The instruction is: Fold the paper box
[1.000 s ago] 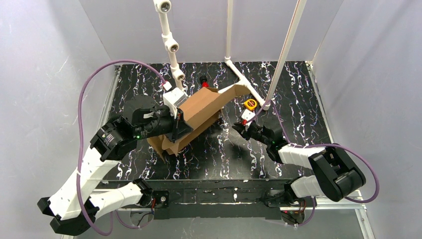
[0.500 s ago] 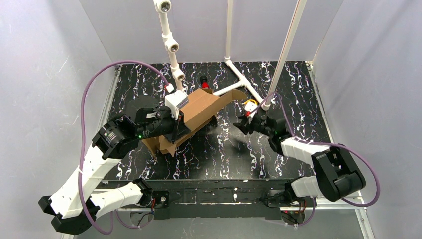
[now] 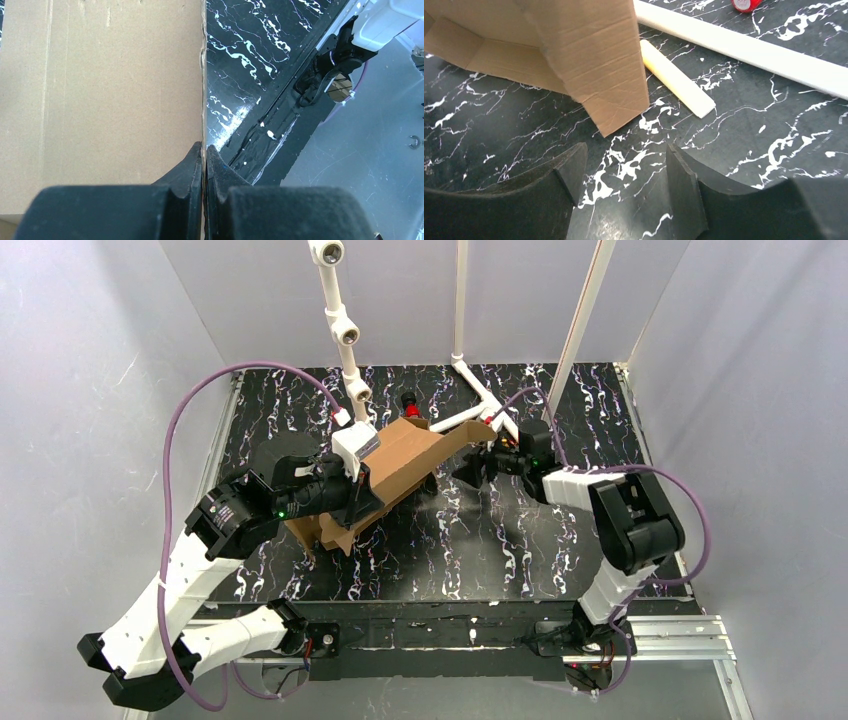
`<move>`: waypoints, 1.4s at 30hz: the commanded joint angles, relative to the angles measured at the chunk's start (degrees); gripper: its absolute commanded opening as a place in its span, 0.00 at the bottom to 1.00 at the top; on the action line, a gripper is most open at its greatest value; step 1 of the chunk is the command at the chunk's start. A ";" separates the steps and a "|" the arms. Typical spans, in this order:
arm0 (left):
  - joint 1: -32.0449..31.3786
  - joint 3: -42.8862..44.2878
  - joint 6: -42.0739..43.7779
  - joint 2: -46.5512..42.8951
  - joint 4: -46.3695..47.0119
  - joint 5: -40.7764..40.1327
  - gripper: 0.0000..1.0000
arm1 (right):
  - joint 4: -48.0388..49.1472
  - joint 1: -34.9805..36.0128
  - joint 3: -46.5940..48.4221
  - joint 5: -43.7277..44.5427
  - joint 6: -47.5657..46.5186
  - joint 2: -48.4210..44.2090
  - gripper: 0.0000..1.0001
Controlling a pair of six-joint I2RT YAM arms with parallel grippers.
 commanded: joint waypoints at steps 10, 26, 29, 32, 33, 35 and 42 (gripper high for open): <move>0.09 0.47 0.33 -1.04 -0.91 2.90 0.00 | 18.42 1.29 9.83 -10.41 16.86 12.80 0.76; 0.04 0.98 0.34 -0.76 -0.52 5.36 0.00 | 29.89 1.68 13.85 -16.78 18.43 20.64 0.89; 0.07 1.20 0.52 -0.61 -0.56 5.68 0.00 | 29.91 1.68 15.15 -18.57 17.58 21.46 0.89; 0.05 1.36 0.61 -0.40 -0.44 6.04 0.00 | 29.76 1.68 15.98 -19.70 16.11 21.72 0.88; 0.09 1.43 0.66 -0.35 -0.42 6.19 0.00 | 29.62 1.68 16.17 -19.83 15.48 21.79 0.87; 0.10 1.54 0.66 -0.26 -0.19 6.41 0.00 | 29.23 1.70 16.76 -20.20 14.70 21.99 0.85; 0.09 1.63 0.85 0.10 0.86 6.61 0.00 | 32.05 2.78 15.87 -20.73 14.61 22.04 0.75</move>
